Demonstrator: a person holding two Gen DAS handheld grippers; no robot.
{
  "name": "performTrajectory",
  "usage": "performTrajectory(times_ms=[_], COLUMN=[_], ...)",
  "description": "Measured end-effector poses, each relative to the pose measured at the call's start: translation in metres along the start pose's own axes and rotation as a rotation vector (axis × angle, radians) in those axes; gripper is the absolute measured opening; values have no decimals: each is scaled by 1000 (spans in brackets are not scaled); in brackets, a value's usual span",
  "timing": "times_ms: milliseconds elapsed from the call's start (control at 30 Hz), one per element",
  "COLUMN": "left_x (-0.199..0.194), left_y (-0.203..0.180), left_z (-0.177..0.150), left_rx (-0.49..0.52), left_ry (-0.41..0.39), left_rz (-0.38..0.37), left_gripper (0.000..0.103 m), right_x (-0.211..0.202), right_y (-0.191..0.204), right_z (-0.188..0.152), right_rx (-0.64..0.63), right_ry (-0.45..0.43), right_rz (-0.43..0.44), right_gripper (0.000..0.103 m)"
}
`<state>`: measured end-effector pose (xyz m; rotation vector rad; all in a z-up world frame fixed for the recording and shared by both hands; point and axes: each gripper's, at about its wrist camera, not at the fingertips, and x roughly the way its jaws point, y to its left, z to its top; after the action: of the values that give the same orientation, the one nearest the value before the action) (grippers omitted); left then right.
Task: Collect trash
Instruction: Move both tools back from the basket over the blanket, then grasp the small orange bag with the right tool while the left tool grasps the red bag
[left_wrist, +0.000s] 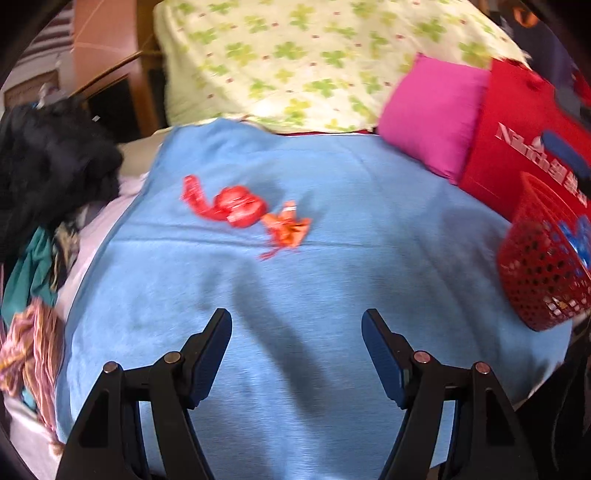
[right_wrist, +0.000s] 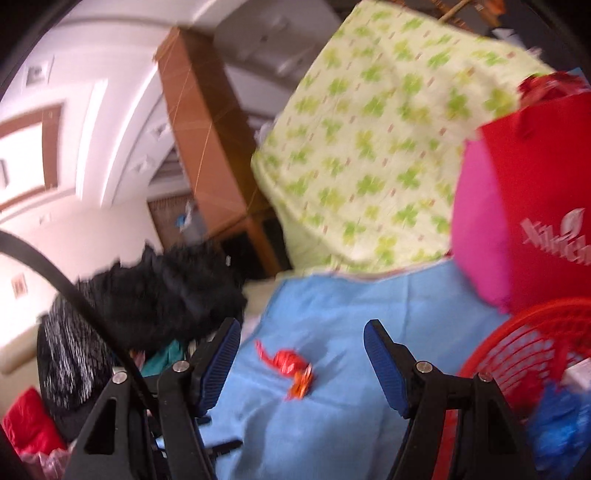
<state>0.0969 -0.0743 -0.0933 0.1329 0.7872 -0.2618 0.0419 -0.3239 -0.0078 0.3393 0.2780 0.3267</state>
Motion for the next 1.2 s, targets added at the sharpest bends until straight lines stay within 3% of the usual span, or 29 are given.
performTrajectory(times_ms=[167,433,733,1000,1200], left_x=[6,24,50,77,101], left_y=[27,69,104,127,142], left_z=[-4,-10,1,30,49], left_rx=[-60,-137,-149,-212,-252], left_ry=[-1,13,-39,-103,-125], left_rz=[29,67,123,35,39], left_gripper=[73,73,73,73,73], right_x=[45,99,161,230,276], right_y=[8,4,5,-5,-12], right_z=[-21,-40,-49,-66,-82], right_rx=[-10,35,66,100,130], right_ry=[157,328,434,522,588], right_rz=[-29,-89,-100,-76,-62], right_gripper=[73,74,74,72,60])
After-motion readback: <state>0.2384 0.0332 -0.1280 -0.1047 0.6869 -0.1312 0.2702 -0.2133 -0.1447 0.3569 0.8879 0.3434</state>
